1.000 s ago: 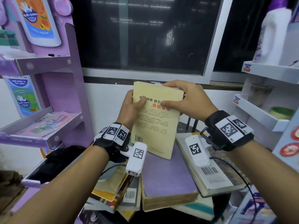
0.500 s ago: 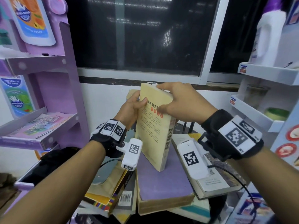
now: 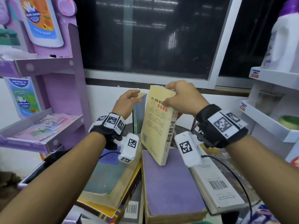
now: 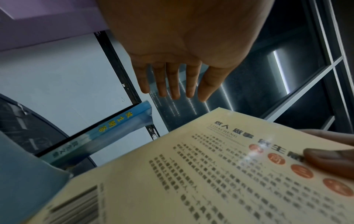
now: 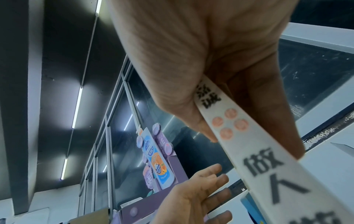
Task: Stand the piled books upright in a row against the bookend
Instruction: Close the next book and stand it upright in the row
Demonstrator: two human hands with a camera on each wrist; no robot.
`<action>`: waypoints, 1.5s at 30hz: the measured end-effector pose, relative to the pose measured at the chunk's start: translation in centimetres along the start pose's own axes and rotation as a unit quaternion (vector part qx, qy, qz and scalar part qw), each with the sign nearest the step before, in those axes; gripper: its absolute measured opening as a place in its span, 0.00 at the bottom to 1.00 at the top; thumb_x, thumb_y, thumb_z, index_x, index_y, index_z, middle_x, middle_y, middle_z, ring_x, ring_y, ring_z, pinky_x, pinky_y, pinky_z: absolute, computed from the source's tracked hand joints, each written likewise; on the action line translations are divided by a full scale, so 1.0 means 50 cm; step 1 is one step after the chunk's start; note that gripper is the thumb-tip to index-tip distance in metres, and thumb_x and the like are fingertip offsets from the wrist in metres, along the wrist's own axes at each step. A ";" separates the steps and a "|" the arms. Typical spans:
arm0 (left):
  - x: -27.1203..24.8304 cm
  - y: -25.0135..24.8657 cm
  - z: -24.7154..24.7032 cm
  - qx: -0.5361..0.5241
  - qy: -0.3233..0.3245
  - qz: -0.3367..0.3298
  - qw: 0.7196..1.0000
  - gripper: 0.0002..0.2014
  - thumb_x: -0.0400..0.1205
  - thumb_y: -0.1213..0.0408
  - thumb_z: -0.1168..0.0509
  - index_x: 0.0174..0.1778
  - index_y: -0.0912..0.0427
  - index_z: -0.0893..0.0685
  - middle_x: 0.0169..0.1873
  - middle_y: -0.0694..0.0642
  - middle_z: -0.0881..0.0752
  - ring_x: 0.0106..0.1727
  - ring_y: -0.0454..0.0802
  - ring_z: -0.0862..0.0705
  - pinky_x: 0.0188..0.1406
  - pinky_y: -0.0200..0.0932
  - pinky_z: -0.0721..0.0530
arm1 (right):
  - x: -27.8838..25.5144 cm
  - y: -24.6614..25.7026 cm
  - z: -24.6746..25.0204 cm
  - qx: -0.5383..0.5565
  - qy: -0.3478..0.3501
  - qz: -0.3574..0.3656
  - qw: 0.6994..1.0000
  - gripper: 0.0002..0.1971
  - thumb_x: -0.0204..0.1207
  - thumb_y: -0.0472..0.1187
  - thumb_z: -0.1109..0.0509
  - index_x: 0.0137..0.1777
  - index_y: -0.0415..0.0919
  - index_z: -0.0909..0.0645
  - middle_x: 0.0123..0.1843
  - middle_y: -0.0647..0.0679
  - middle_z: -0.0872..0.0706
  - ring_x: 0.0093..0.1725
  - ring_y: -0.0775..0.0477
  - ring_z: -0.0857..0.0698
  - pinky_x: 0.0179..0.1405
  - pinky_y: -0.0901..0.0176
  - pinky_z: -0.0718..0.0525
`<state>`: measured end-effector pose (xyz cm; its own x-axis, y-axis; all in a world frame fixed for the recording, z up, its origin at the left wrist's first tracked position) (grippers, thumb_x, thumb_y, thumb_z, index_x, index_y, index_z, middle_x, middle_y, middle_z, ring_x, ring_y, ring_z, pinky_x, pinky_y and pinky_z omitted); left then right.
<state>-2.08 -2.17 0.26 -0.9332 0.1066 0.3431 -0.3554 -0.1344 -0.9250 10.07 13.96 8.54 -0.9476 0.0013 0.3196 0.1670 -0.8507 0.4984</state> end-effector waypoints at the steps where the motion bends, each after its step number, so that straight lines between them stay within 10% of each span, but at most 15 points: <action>1: 0.009 0.011 0.002 0.007 -0.004 0.009 1.000 0.17 0.81 0.65 0.36 0.66 0.51 0.20 0.65 0.51 0.20 0.66 0.51 0.22 0.62 0.46 0.28 | 0.013 -0.002 -0.005 0.000 -0.003 -0.003 1.000 0.07 0.77 0.35 0.32 0.54 0.42 0.22 0.53 0.42 0.11 0.42 0.42 0.10 0.29 0.54 0.10; 14: 0.092 0.094 -0.003 -0.007 -0.018 0.082 0.996 0.15 0.82 0.55 0.37 0.64 0.49 0.18 0.67 0.56 0.19 0.66 0.54 0.22 0.71 0.56 0.27 | 0.197 -0.049 -0.094 -0.030 -0.050 -0.061 0.996 0.14 0.72 0.36 0.34 0.57 0.35 0.20 0.51 0.38 0.13 0.46 0.35 0.12 0.43 0.41 0.10; 19: 0.119 0.143 -0.012 -0.020 -0.004 0.094 0.995 0.20 0.62 0.35 0.36 0.48 0.32 0.14 0.58 0.51 0.12 0.59 0.53 0.15 0.63 0.61 0.19 | 0.239 -0.064 -0.150 -0.027 -0.065 -0.063 0.996 0.15 0.72 0.39 0.34 0.59 0.39 0.21 0.57 0.38 0.15 0.50 0.34 0.14 0.46 0.41 0.11; 30: 0.108 0.145 -0.004 -0.092 -0.009 0.076 0.993 0.10 0.80 0.58 0.32 0.56 0.48 0.13 0.53 0.52 0.12 0.50 0.49 0.13 0.35 0.39 0.14 | 0.279 -0.072 -0.259 0.011 -0.071 -0.054 0.996 0.20 0.78 0.38 0.35 0.71 0.41 0.26 0.63 0.35 0.18 0.62 0.31 0.19 0.57 0.50 0.20; 40: 0.108 0.162 0.006 -0.131 0.008 0.058 0.990 0.13 0.85 0.56 0.39 0.63 0.49 0.15 0.55 0.51 0.12 0.51 0.45 0.13 0.34 0.34 0.15 | 0.281 -0.076 -0.306 0.038 -0.039 -0.038 0.998 0.26 0.81 0.38 0.38 0.79 0.43 0.33 0.72 0.37 0.22 0.72 0.34 0.28 0.67 0.49 0.26; 45: 0.114 0.172 0.011 -0.136 0.013 0.049 0.989 0.13 0.85 0.55 0.38 0.62 0.46 0.15 0.58 0.53 0.13 0.53 0.47 0.12 0.38 0.38 0.14 | 0.283 -0.085 -0.325 0.072 0.008 -0.044 0.996 0.30 0.78 0.42 0.36 0.81 0.46 0.36 0.71 0.37 0.22 0.59 0.35 0.16 0.59 0.53 0.17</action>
<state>-10.48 -3.24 -5.66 -0.9595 0.1311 0.2493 -0.2337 0.1237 -0.9644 -8.49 9.07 -2.16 -0.9642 0.0643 0.2574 0.1187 -0.7631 0.6353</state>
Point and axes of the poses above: each hand's wrist, its own x-axis towards the middle knuckle, its own z-axis out of the back of the hand, y = z × x, the point moved 3 cm from there along x, towards the middle knuckle
